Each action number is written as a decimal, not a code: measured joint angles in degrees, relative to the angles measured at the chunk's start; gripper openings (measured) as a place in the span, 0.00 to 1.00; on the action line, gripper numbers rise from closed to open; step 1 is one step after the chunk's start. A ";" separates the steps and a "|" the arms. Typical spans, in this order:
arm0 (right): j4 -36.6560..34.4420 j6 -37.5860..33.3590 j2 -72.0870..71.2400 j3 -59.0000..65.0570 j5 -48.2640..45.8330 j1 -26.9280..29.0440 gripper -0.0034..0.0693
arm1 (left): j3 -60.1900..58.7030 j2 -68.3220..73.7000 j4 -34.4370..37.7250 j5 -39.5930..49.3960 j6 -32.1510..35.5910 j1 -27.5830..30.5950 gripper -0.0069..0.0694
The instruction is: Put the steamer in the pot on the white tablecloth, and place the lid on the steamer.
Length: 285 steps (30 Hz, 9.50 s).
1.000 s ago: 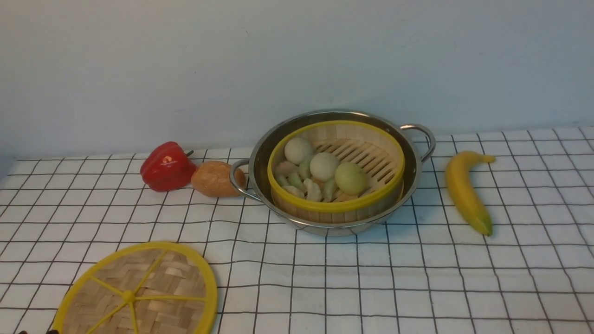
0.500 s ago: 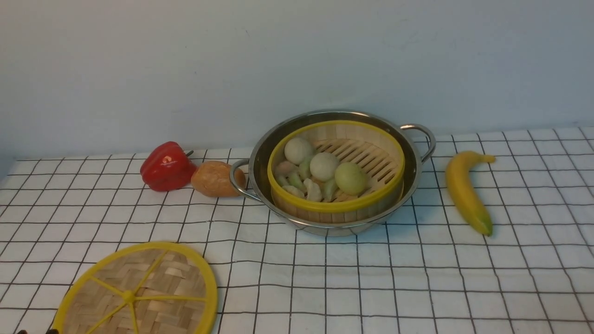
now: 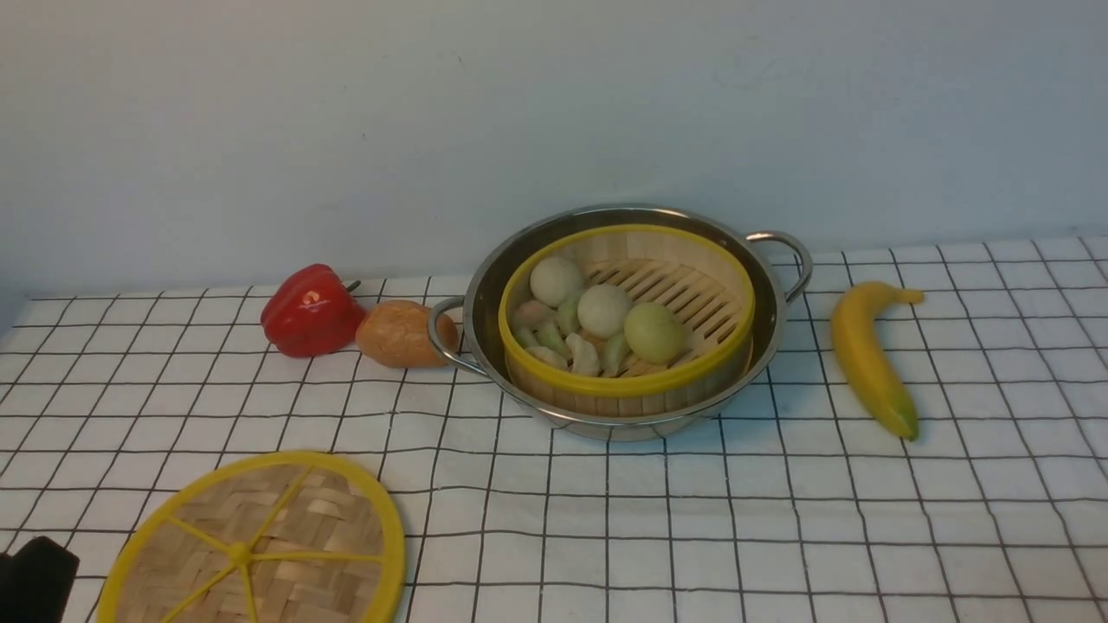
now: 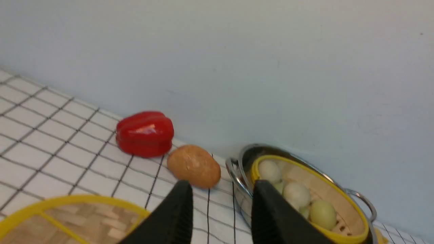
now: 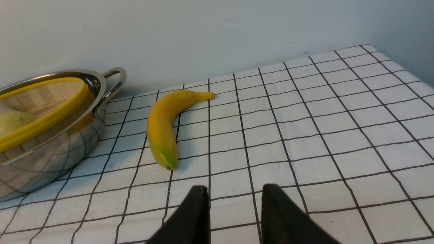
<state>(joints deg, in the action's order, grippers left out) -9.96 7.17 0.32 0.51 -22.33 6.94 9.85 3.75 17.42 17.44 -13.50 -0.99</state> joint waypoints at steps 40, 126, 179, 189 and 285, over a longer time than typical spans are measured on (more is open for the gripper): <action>-0.02 1.33 0.00 0.00 -0.10 0.00 0.38 | 45.09 92.03 -14.64 32.04 29.27 0.00 0.57; -0.18 1.50 0.00 0.00 -0.16 0.00 0.38 | 114.40 124.78 -0.63 48.09 48.46 -19.53 0.24; -0.18 1.56 0.00 0.00 -0.16 0.00 0.38 | 114.52 131.48 6.86 36.64 52.78 -20.41 0.25; -0.18 1.56 0.00 0.00 -0.16 0.00 0.38 | 115.51 131.75 5.43 36.04 48.89 -20.53 0.25; -0.19 1.51 0.00 0.00 -0.16 0.00 0.38 | 1.78 12.74 3.14 -0.21 41.37 6.17 0.37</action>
<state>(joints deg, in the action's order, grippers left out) -10.15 8.68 0.32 0.51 -22.49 6.94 11.63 16.50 20.56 17.23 27.87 5.18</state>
